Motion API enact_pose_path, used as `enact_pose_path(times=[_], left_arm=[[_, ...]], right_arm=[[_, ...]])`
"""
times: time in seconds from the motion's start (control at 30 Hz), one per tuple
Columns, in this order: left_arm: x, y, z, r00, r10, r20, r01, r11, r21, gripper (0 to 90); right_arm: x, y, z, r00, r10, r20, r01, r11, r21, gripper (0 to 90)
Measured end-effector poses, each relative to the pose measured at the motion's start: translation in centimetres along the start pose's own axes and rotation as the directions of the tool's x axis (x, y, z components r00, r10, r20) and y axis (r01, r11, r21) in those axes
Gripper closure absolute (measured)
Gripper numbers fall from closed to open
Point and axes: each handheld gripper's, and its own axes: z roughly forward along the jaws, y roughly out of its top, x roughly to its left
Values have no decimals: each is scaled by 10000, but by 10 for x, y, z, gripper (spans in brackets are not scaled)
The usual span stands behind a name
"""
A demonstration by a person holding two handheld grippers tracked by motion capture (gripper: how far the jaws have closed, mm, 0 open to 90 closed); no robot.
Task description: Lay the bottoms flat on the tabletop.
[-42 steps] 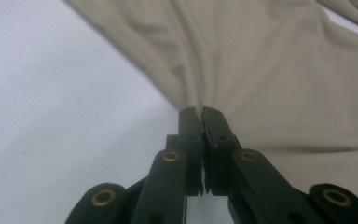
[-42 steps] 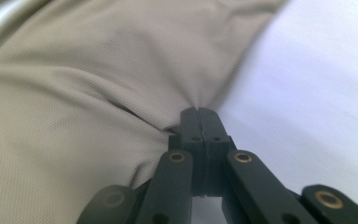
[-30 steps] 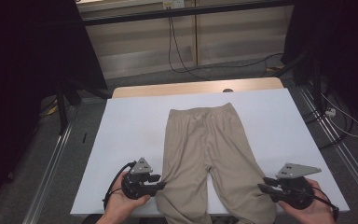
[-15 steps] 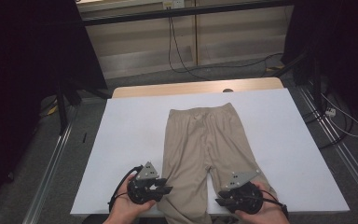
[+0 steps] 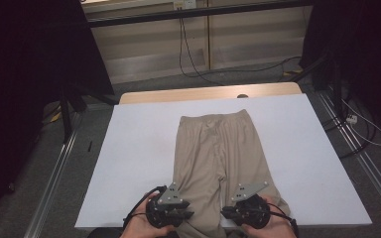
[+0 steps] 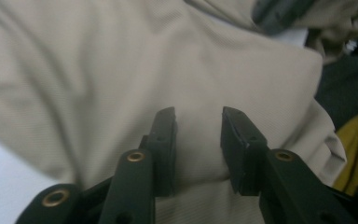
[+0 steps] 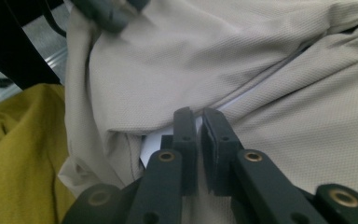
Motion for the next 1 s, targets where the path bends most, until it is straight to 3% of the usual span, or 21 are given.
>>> enact_pose_path(times=[0.07, 0.1, 0.2, 0.3, 0.4, 0.5, 0.57, 0.67, 0.73, 0.8, 0.87, 0.9, 0.93, 1.0], left_arm=[[-3, 1, 0, 9990, 419, -139, -417, 9990, 136, 653], [-5, 0, 0, 9996, 273, -66, -272, 9995, 161, 678], [-9, -1, -2, 9995, 167, 260, -174, 9995, 256, 899], [-14, -2, -6, 9996, 271, 105, -276, 9982, 528, 900], [-16, -5, -9, 9991, 135, 398, -161, 9979, 635, 900], [-15, -4, -10, 9998, -13, 203, 2, 9984, 557, 898], [-12, -5, -11, 9994, -119, 328, 111, 9996, 253, 826], [-6, -3, -14, 9998, -198, 79, 199, 9997, -124, 685], [-1, -2, -15, 9989, -462, -52, 459, 9978, -470, 572], [3, -2, -16, 9976, -581, -379, 551, 9956, -762, 526], [8, -1, -16, 9935, -754, -858, 653, 9911, -1158, 404], [10, 0, -18, 9933, -668, -945, 548, 9908, -1238, 391], [12, 0, -19, 9917, -746, -1052, 584, 9871, -1494, 390], [15, 2, -20, 9863, -708, -1489, 451, 9846, -1691, 285]], right_arm=[[0, -2, 0, 10000, 87, -45, -87, 9999, -70, 800], [0, -2, 0, 10000, 88, -43, -89, 9999, -123, 796], [-1, -1, 0, 9999, 91, -98, -93, 9995, -299, 778], [-2, 1, 3, 9997, 150, -182, -157, 9991, -393, 750], [-2, 2, 5, 9993, 190, -309, -204, 9986, -487, 700], [-3, 2, 5, 10000, 44, -53, -47, 9979, -651, 646], [-6, 2, 2, 9998, 149, 100, -139, 9953, -955, 590], [-11, 2, -4, 9986, 392, 366, -341, 9908, -1308, 552], [-16, 1, -6, 9963, 681, 519, -594, 9864, -1532, 507], [-20, 1, -7, 9944, 755, 744, -627, 9849, -1611, 462], [-22, 1, -8, 9921, 835, 939, -662, 9825, -1739, 421], [-23, 1, -9, 9910, 864, 1026, -666, 9810, -1821, 394], [-24, 1, -11, 9900, 911, 1080, -683, 9777, -1986, 366], [-25, 2, -14, 9889, 1022, 1075, -748, 9694, -2337, 331]])
